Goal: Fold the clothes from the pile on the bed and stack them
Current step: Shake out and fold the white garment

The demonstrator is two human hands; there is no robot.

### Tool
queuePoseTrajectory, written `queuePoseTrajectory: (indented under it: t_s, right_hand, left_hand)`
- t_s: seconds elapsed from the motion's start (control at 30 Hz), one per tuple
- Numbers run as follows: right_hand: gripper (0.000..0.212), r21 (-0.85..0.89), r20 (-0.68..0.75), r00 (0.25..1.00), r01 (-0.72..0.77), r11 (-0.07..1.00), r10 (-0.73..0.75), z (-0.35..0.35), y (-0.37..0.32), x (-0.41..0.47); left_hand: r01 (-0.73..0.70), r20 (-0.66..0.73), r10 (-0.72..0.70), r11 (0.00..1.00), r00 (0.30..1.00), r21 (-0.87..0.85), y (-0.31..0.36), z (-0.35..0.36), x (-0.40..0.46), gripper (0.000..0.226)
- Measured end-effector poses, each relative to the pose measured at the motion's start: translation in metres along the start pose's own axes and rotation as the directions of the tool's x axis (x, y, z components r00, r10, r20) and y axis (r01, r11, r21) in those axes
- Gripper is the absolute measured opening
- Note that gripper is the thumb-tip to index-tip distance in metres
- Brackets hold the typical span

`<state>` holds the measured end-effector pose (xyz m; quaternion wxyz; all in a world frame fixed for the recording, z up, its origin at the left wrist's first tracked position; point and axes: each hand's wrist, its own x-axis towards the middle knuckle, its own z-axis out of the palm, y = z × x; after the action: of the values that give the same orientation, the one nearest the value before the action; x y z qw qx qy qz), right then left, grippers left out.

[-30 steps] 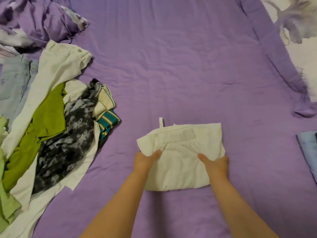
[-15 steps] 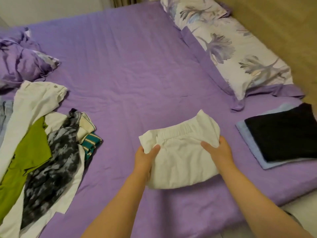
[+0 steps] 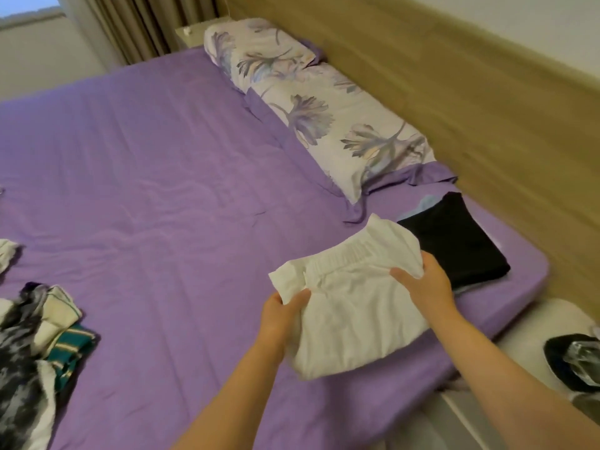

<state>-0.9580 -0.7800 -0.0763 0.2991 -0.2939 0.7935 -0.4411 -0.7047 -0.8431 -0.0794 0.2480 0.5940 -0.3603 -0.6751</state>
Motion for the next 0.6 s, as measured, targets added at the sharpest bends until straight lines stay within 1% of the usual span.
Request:
queuePoseTrajectory:
  t_s: [0.2, 0.33, 0.47, 0.53, 0.6]
  right_hand:
    - [0.045, 0.002, -0.034, 0.999, -0.001, 1.0, 0.001, -0.089, 0.021, 0.064]
    - [0.035, -0.029, -0.086, 0.996, -0.003, 1.0, 0.001, -0.137, 0.03, 0.109]
    - [0.036, -0.025, -0.102, 0.995, 0.012, 1.0, -0.014, -0.167, 0.044, 0.153]
    - [0.042, -0.032, -0.118, 0.993, 0.016, 0.999, -0.02, -0.173, 0.049, 0.171]
    - [0.046, -0.044, -0.107, 0.994, 0.004, 0.999, -0.009, -0.176, 0.058, 0.186]
  left_hand:
    - [-0.04, 0.069, 0.036, 0.997, 0.997, 0.067, 0.014, 0.101, 0.018, 0.012]
    - [-0.049, 0.065, 0.043, 0.994, 0.997, 0.094, 0.03, 0.168, 0.032, 0.009]
    - [-0.078, 0.045, 0.073, 0.989, 0.996, 0.126, 0.042, 0.22, 0.055, 0.021]
    - [-0.085, 0.038, 0.08, 0.987, 0.996, 0.138, 0.047, 0.238, 0.066, 0.029]
    - [-0.056, 0.035, 0.052, 0.988, 0.998, 0.143, 0.049, 0.251, 0.076, 0.033]
